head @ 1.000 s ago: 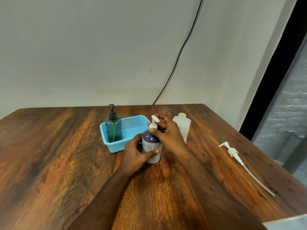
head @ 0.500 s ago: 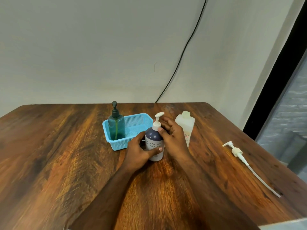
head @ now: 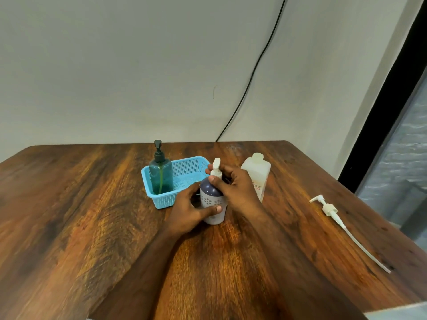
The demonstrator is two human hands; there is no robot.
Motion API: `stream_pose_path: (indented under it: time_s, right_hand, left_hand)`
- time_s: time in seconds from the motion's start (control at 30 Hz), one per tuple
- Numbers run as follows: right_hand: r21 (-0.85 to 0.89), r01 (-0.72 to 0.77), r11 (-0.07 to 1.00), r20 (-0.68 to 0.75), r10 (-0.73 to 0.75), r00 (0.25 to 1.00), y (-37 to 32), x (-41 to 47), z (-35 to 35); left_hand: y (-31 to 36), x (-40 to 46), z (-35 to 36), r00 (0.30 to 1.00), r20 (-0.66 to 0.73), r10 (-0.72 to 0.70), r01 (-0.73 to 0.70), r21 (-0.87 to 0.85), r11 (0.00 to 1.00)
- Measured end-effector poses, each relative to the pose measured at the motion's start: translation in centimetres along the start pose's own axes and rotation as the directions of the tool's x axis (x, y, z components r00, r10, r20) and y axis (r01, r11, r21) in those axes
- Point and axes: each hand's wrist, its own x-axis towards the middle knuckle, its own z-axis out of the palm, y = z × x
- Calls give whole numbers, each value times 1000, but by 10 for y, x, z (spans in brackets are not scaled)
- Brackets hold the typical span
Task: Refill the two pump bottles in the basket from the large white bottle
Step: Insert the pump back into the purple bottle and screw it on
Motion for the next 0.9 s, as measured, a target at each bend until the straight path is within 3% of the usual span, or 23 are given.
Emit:
stream_pose_path:
  time_s: [0.13, 0.2, 0.3, 0.37, 0.5, 0.9]
  right_hand:
    - [13, -60, 998, -207, 62, 976, 0, 3, 7]
    - [0, -50, 999, -200, 49, 979, 2, 3, 8]
    - [55, -16, 998, 46, 14, 999, 2, 1, 3]
    - [115, -8, 993, 235, -19, 972, 0, -1, -6]
    - [112, 27, 993, 344, -65, 937, -2, 3, -16]
    - [155, 77, 985, 46, -86, 995, 12, -9, 2]
  left_hand:
    - [4, -4, 5, 999, -43, 26, -25, 29, 999]
    - [4, -5, 5, 999, -44, 19, -18, 18, 1000]
    - [3, -1, -3, 999, 44, -9, 11, -43, 999]
    - [0, 1, -11, 991, 132, -22, 35, -98, 995]
    - [-1, 2, -19, 970, 239, -35, 78, -175, 981]
    - [7, -8, -8, 991, 126, 35, -34, -8, 999]
